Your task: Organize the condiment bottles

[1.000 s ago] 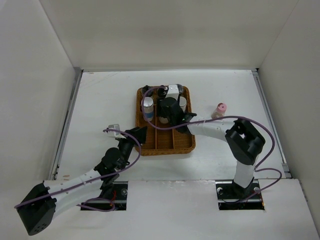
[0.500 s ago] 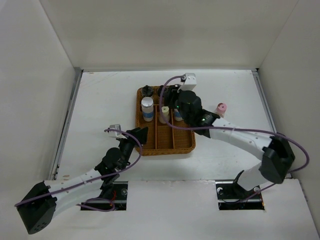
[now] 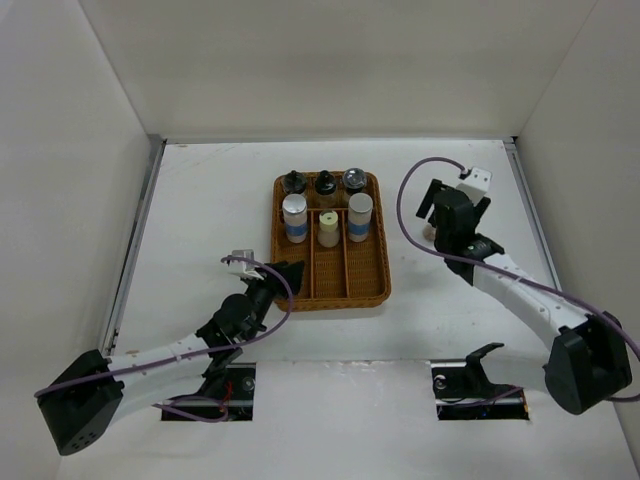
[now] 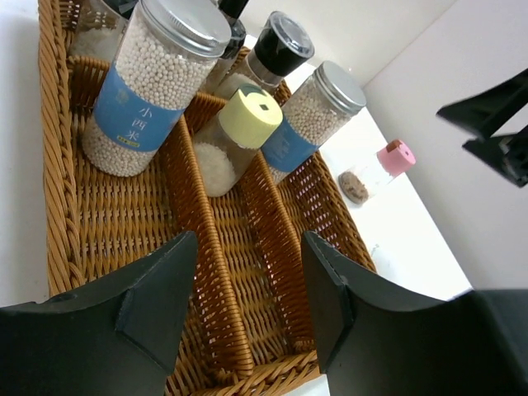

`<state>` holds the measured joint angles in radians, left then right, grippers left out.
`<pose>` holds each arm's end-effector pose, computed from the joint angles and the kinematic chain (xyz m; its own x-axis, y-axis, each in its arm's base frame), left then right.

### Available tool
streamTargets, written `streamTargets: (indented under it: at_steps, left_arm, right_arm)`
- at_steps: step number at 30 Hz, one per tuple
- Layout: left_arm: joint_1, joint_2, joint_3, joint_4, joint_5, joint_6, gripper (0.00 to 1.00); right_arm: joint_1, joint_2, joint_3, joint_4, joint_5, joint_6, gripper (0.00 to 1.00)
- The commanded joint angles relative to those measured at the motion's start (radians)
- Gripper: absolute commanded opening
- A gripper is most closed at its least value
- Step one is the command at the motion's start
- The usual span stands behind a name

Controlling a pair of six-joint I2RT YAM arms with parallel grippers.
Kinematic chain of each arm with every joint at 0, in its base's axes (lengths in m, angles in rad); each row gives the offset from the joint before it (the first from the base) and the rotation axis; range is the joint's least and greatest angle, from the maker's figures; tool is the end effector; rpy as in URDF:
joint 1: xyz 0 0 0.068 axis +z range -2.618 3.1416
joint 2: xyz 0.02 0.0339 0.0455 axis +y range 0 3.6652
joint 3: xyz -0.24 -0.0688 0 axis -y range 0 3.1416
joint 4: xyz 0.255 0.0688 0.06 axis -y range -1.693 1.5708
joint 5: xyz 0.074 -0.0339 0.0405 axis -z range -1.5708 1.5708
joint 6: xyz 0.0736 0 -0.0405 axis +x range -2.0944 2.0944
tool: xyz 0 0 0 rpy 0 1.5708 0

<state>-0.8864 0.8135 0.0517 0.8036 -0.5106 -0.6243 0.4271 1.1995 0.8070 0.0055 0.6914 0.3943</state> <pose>0.1664 -0.1471 0.1611 -0.1933 -0.5698 -0.7987 0.3134 0.7356 -0.6006 0.3039 0.0867 0.2457 -0.2333 0.2190 -0.9474 0.3335 0.9332 0.1336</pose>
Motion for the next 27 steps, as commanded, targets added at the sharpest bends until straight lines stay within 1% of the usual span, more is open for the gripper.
streamTargets:
  at_steps: [1, 5, 10, 13, 16, 19, 22, 24, 27]
  left_arm:
    - [0.004, 0.004, 0.005, 0.075, 0.023, 0.009, 0.52]
    - [0.005, 0.024, 0.010, 0.077, 0.023, 0.009, 0.52]
    - [0.007, 0.032, 0.011, 0.077, 0.021, 0.011, 0.52]
    - [0.010, 0.039, 0.011, 0.083, 0.023, 0.011, 0.52]
    - [0.011, 0.029, 0.010, 0.083, 0.021, 0.011, 0.52]
    - [0.013, 0.039, 0.010, 0.085, 0.023, 0.011, 0.52]
    - [0.013, 0.029, 0.010, 0.085, 0.023, 0.011, 0.52]
    - [0.014, 0.036, 0.010, 0.085, 0.020, 0.011, 0.52]
    - [0.016, 0.035, 0.008, 0.085, 0.023, 0.011, 0.52]
  right_arm:
    - [-0.029, 0.041, -0.017, -0.007, 0.040, 0.017, 0.89]
    - [-0.063, 0.144, -0.002, 0.005, -0.015, 0.023, 0.90]
    - [-0.116, 0.212, 0.003, 0.114, -0.070, 0.006, 0.84]
    - [-0.146, 0.241, 0.014, 0.142, -0.090, 0.006, 0.79]
    - [-0.153, 0.258, 0.024, 0.159, -0.102, -0.008, 0.69]
    - [-0.153, 0.272, 0.027, 0.188, -0.116, -0.031, 0.55]
    - [-0.147, 0.237, 0.012, 0.174, -0.109, -0.032, 0.42]
    - [-0.124, 0.177, -0.015, 0.165, -0.104, -0.026, 0.40]
    - [-0.045, 0.034, -0.066, 0.111, -0.083, -0.023, 0.40]
